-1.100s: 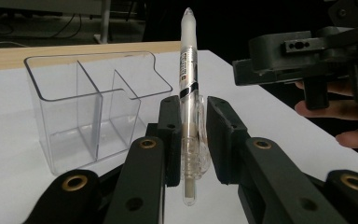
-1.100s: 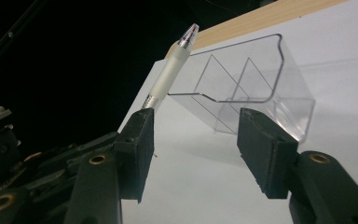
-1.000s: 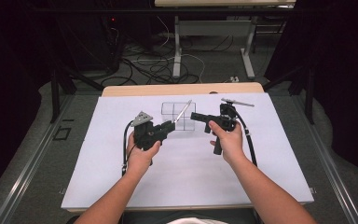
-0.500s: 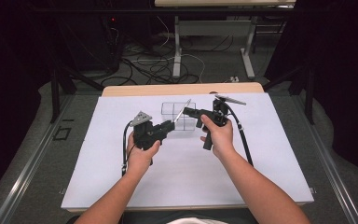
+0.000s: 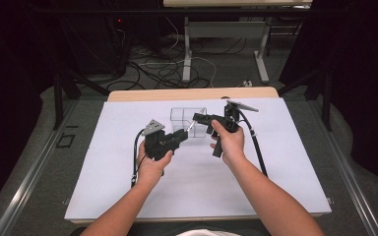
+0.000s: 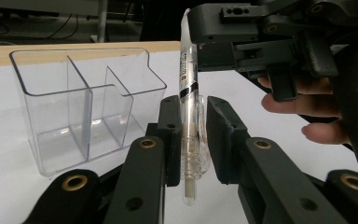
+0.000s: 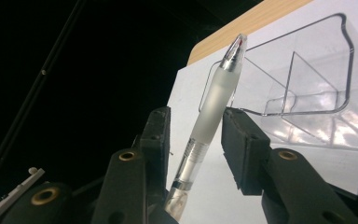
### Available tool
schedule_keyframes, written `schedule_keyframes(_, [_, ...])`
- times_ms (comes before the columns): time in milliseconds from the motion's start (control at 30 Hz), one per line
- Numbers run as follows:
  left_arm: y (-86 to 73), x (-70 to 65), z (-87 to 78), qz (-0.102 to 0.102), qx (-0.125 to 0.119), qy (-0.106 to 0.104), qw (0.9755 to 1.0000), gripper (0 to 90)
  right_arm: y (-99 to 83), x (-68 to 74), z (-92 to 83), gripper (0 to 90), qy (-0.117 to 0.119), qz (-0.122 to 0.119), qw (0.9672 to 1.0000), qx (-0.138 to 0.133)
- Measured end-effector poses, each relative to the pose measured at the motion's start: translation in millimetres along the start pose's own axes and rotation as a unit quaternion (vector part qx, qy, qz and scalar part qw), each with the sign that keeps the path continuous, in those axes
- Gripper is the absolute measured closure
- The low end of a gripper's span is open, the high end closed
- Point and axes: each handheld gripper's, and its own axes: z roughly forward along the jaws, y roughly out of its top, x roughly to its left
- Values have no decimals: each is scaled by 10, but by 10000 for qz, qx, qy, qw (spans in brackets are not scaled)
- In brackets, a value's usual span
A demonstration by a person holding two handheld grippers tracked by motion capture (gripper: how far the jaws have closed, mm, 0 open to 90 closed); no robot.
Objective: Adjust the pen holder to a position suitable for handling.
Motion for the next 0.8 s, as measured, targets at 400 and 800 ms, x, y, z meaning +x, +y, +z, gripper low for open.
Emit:
schedule_keyframes(400, [-9, -17, -2, -2, -45, -16, 10000, 763, -17, -63, 26, 728, 163, 456, 9988, -73])
schedule_keyframes(800, [-11, -11, 7, 82, -10, 15, 10000, 762, 2, -99, 32, 778, 166, 705, 9974, 13])
